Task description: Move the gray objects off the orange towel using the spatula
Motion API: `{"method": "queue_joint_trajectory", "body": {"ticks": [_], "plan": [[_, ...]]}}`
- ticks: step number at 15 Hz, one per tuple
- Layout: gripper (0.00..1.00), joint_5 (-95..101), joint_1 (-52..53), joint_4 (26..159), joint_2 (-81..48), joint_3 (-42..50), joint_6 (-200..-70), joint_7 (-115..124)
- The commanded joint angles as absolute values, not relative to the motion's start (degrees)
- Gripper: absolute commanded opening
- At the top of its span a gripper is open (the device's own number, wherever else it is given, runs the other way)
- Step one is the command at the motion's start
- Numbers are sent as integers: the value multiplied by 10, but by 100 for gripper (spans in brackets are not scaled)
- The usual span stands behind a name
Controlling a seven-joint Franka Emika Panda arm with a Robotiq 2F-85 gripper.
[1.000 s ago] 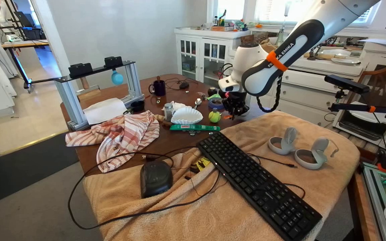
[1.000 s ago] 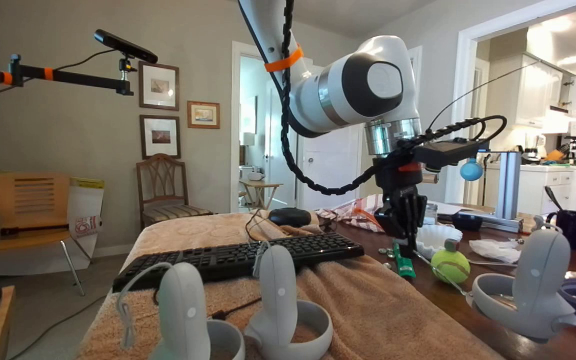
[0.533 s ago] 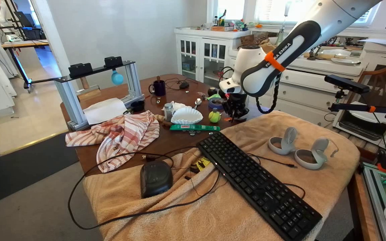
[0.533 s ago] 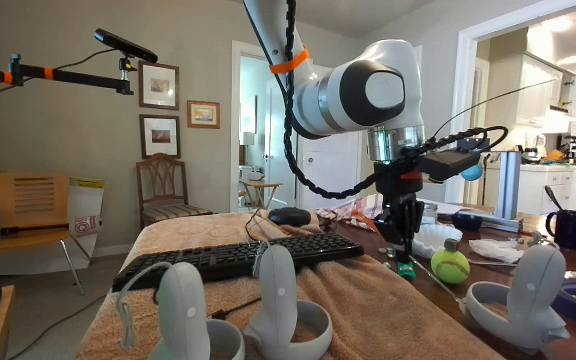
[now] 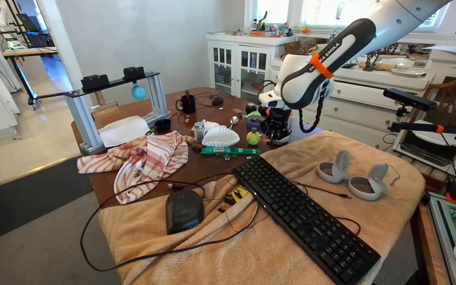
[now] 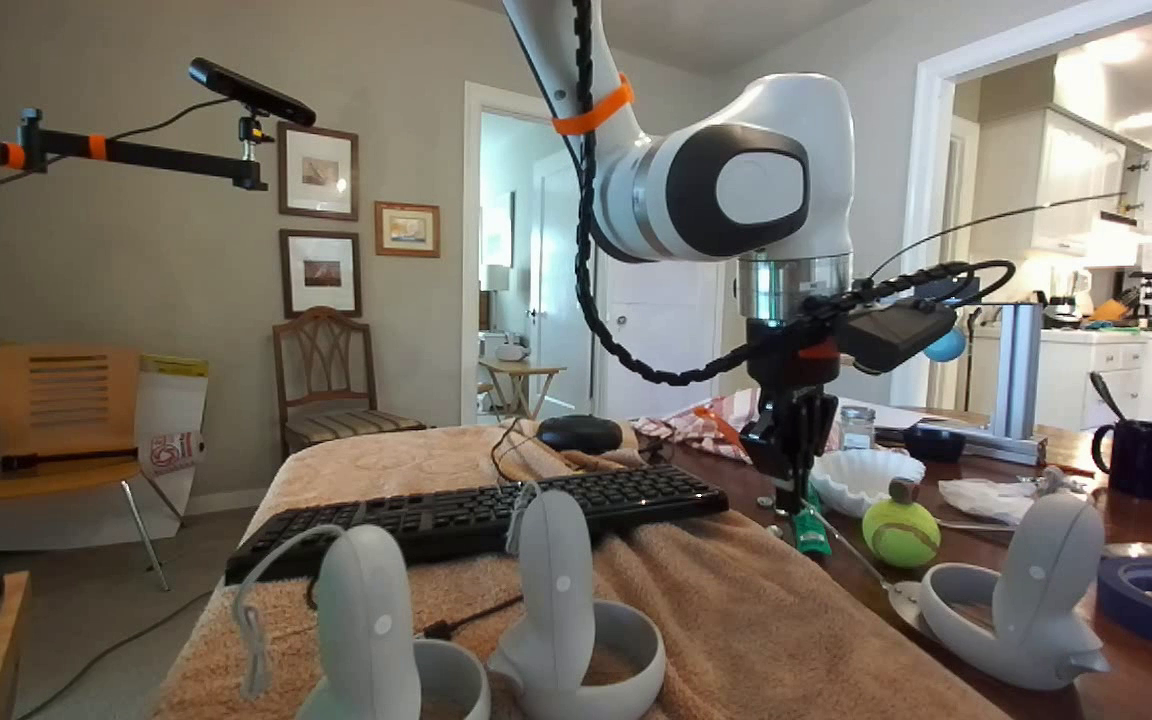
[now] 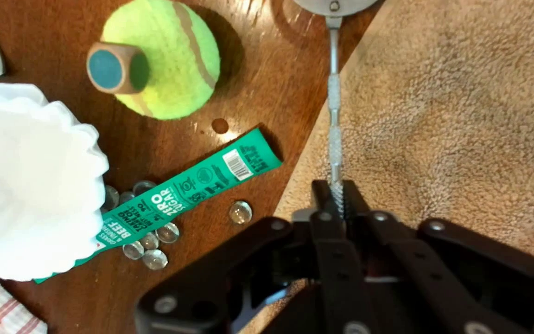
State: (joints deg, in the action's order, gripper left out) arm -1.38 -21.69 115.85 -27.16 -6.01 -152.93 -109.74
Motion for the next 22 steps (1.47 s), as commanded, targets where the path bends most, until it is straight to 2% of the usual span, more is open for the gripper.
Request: {"method": "queue_joint_trajectory", "body": {"ticks": [1,8,18,22], "plan": [[2,-76,-239,1154,-271,-87,-1525,-1150],[2,-192,-252,1142,-257,-122,-1505,-1186],[2,-160,-167,1145,-219,-46,-1505,-1014],[2,-119,-126,1148,-208,-7,-1493,-874]]}}
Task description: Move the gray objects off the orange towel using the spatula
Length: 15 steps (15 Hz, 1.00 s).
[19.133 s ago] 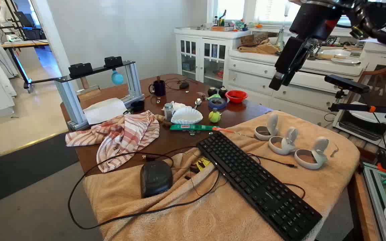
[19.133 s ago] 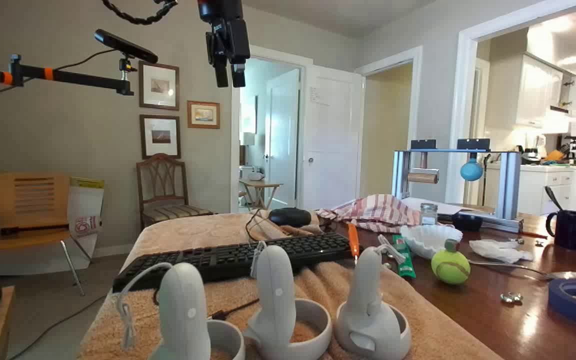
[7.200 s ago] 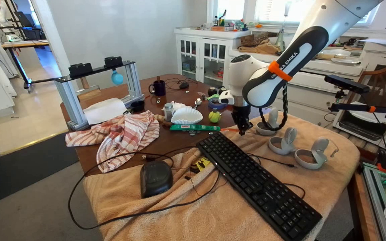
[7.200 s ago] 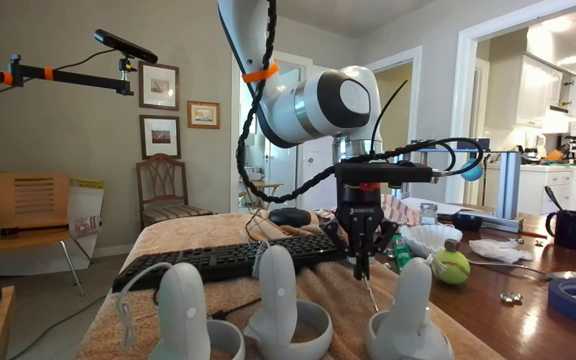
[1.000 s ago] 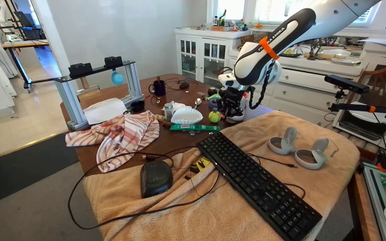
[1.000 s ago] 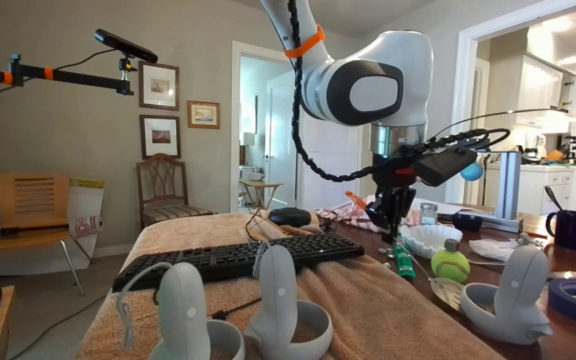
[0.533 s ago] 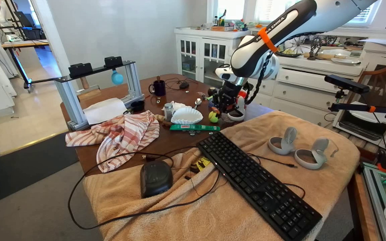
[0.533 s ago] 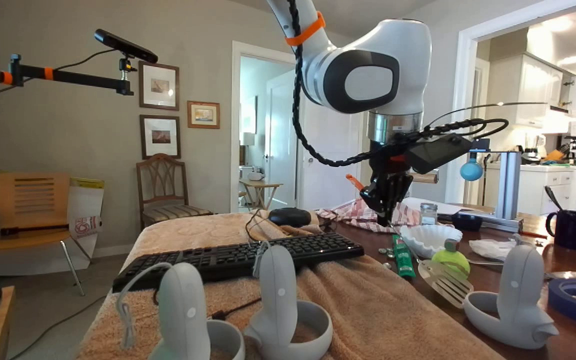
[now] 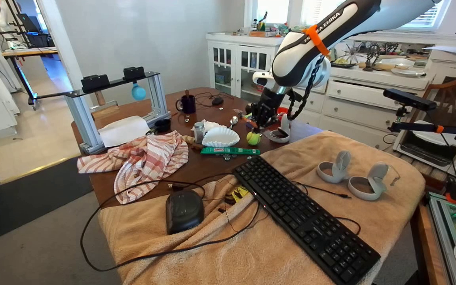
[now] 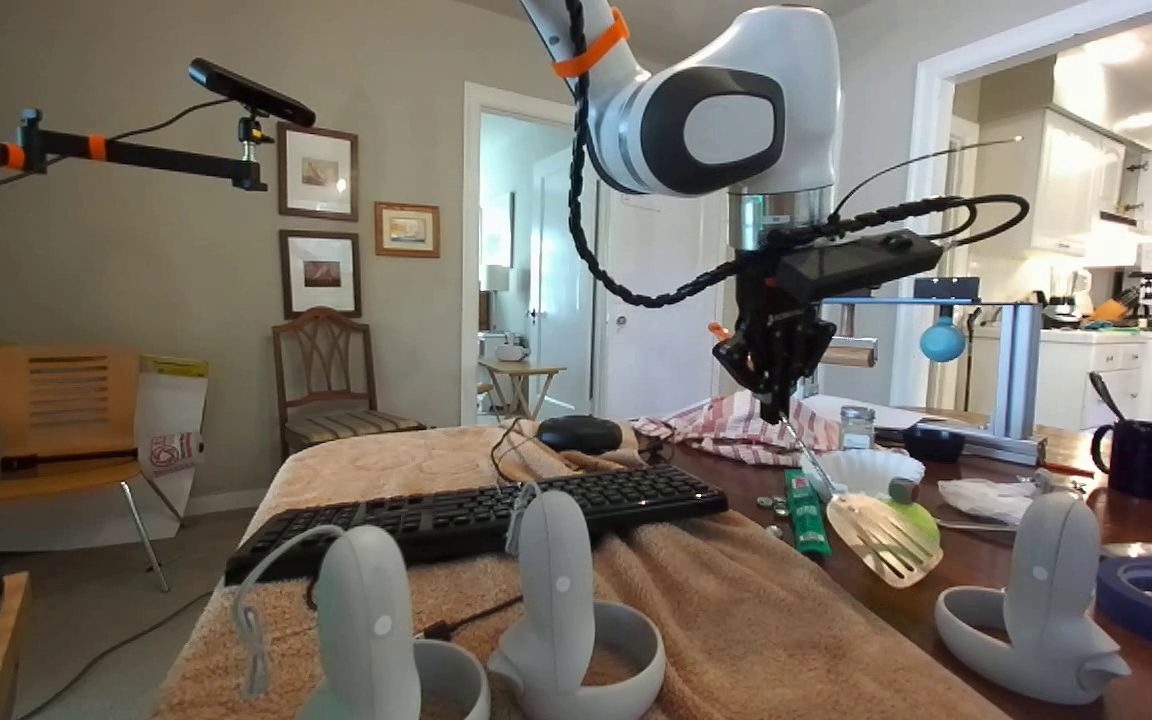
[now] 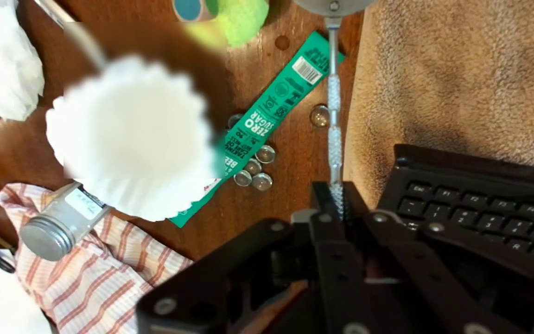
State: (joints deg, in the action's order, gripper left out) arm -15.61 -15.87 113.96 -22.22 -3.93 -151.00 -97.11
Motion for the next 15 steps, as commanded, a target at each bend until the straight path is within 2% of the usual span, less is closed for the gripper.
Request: {"method": "queue_joint_trajectory", "body": {"ticks": [1,10,15], "plan": [[2,-108,-119,1145,-207,-1,-1480,-837],[2,-78,-112,1112,-220,23,-1336,-578],[2,-37,-101,1107,-229,40,-1337,-431]]}}
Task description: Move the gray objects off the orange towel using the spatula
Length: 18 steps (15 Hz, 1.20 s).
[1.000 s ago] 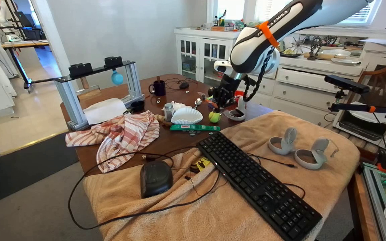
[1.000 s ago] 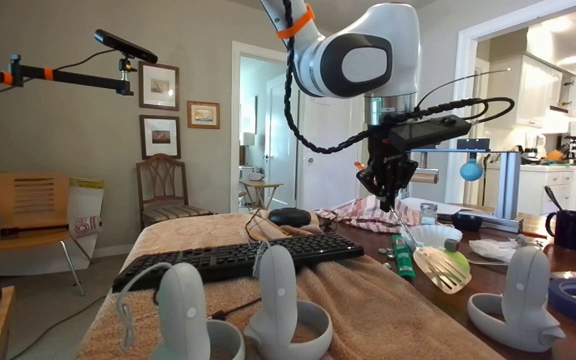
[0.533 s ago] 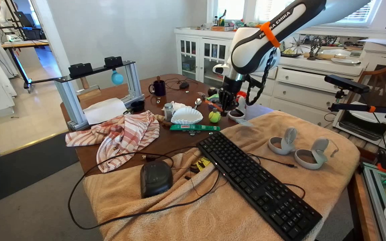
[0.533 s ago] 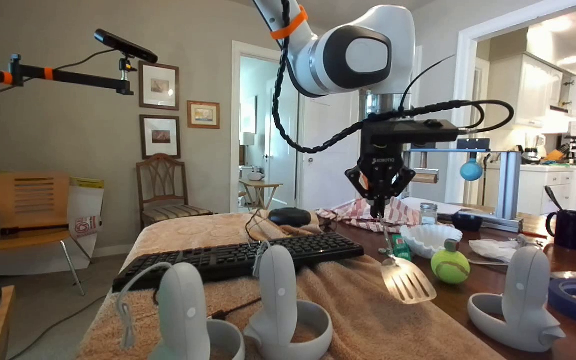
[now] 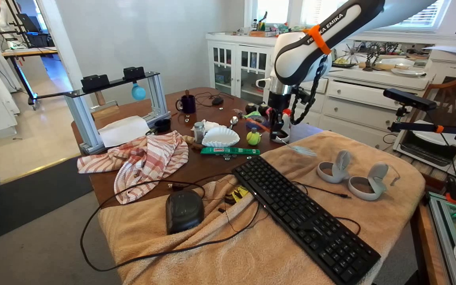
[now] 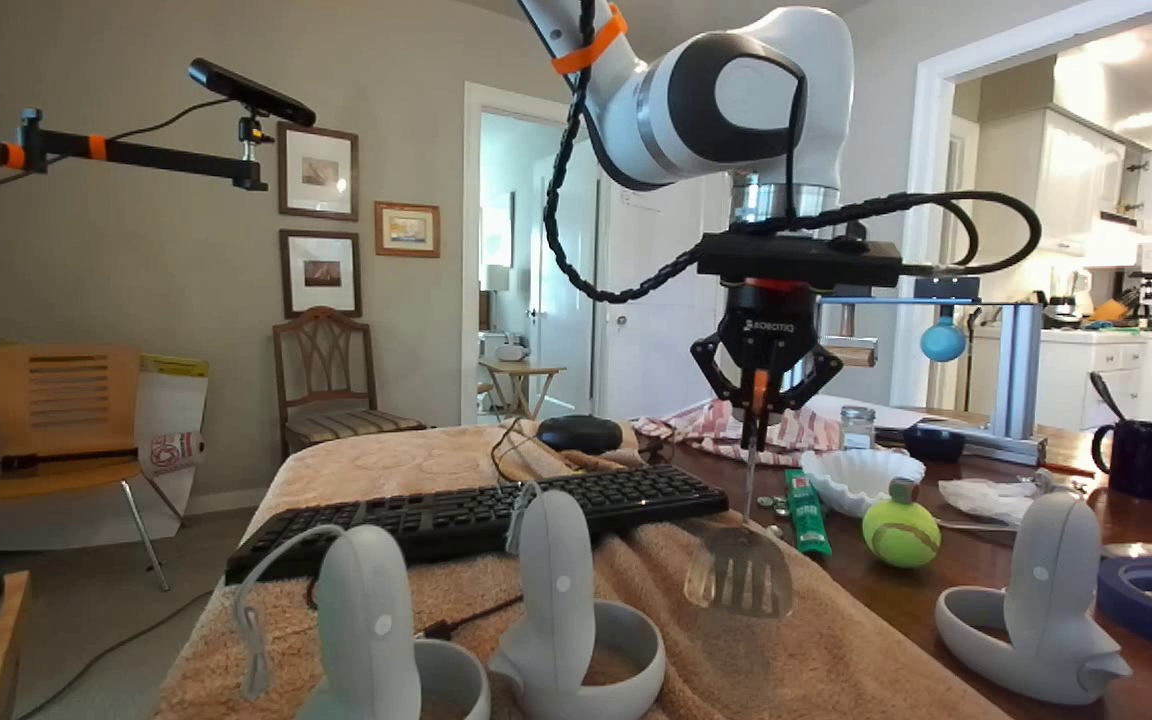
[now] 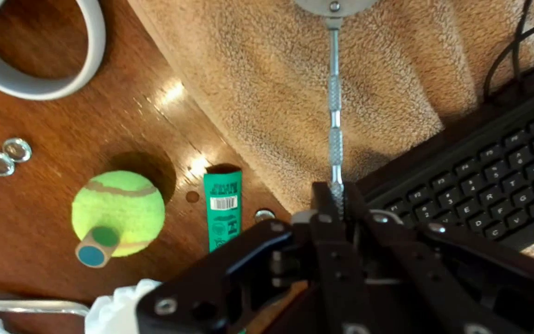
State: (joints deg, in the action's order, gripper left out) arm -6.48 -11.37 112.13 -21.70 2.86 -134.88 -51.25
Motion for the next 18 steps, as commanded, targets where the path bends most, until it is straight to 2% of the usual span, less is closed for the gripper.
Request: {"method": "queue_joint_trajectory", "body": {"ticks": [1,9,18], "plan": [[2,-11,-92,1107,-231,49,-1338,-387],[2,57,-79,1112,-241,56,-1347,-179],[2,61,-82,1121,-246,58,-1404,-123]]}}
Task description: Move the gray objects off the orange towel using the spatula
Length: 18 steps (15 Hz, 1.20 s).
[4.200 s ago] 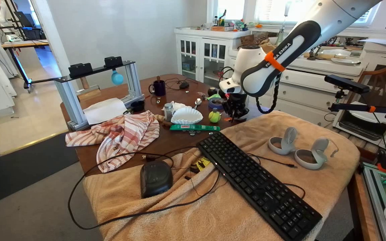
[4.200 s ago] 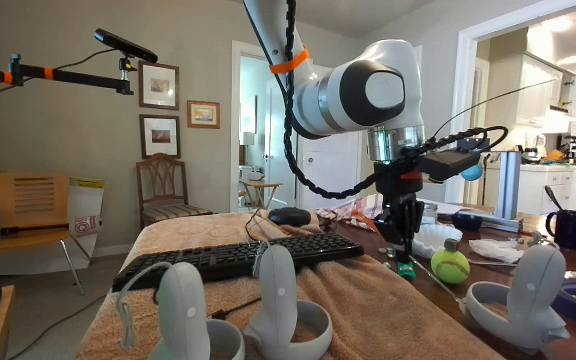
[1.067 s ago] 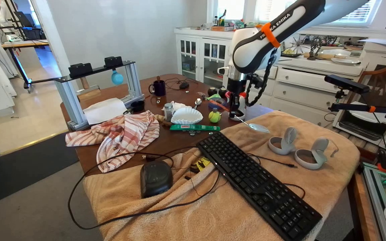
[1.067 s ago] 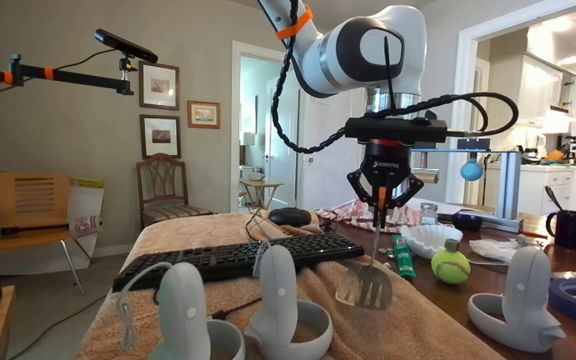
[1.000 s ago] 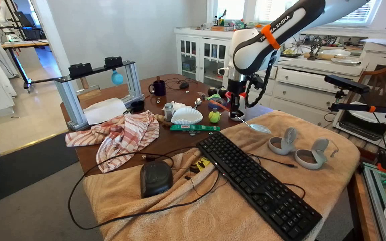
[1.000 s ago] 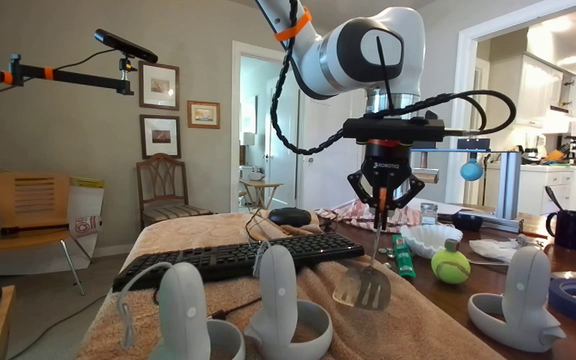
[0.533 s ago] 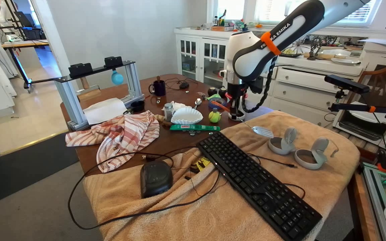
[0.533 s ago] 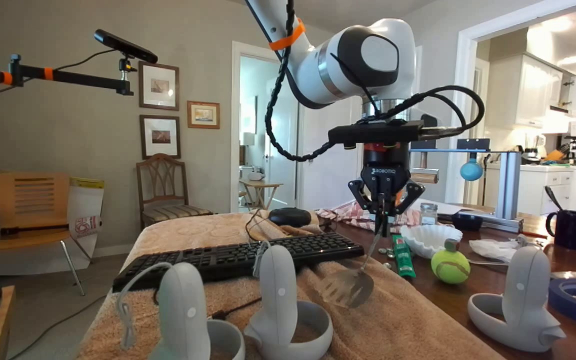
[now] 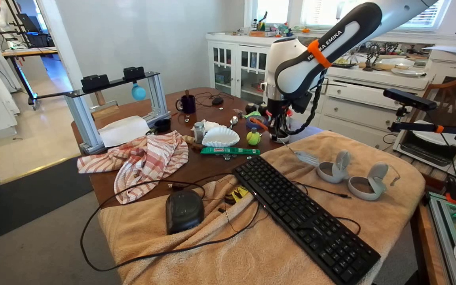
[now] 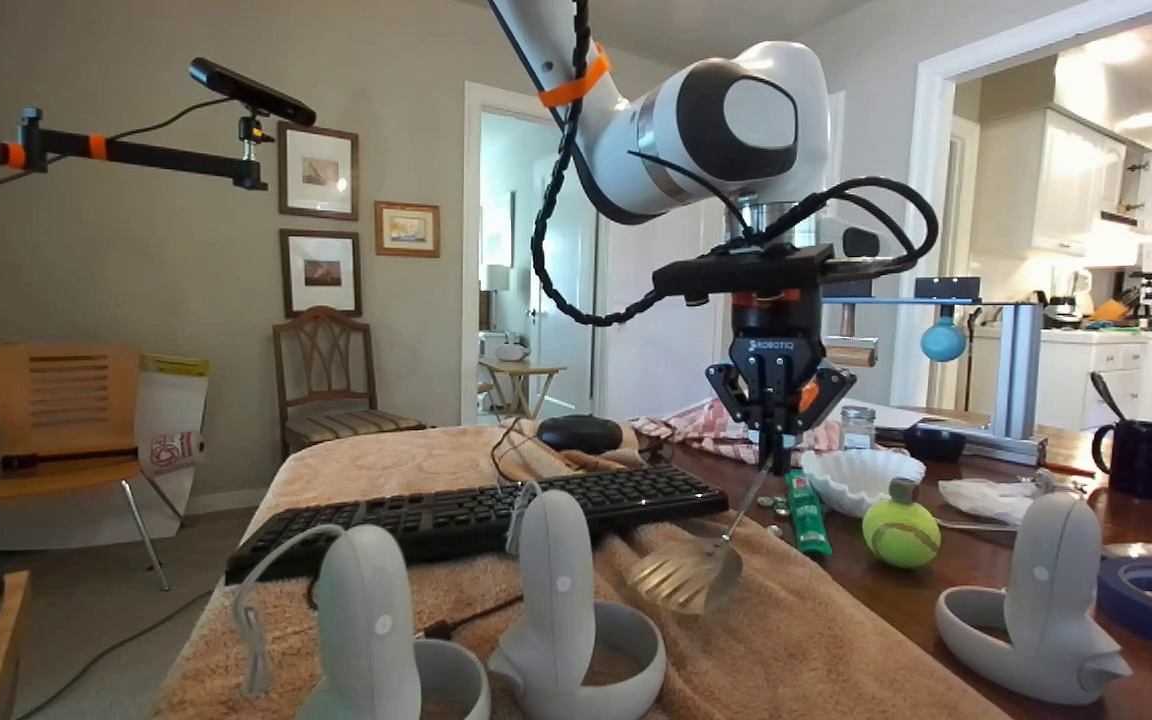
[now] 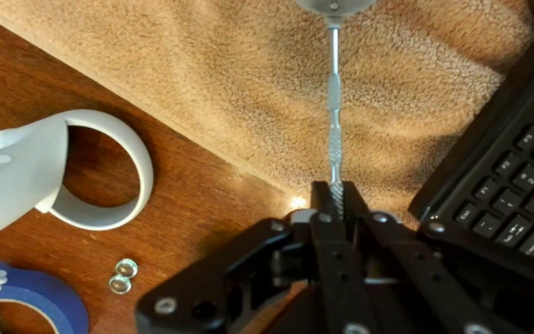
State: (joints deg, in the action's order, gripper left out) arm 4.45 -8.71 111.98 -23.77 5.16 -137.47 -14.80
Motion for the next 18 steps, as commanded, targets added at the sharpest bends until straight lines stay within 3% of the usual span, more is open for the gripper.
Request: {"method": "queue_joint_trajectory", "body": {"ticks": [1,5,18], "plan": [[2,63,-81,1123,-247,58,-1417,-122],[2,51,-87,1136,-247,51,-1480,-133],[2,18,-105,1167,-240,23,-1481,-164]]}}
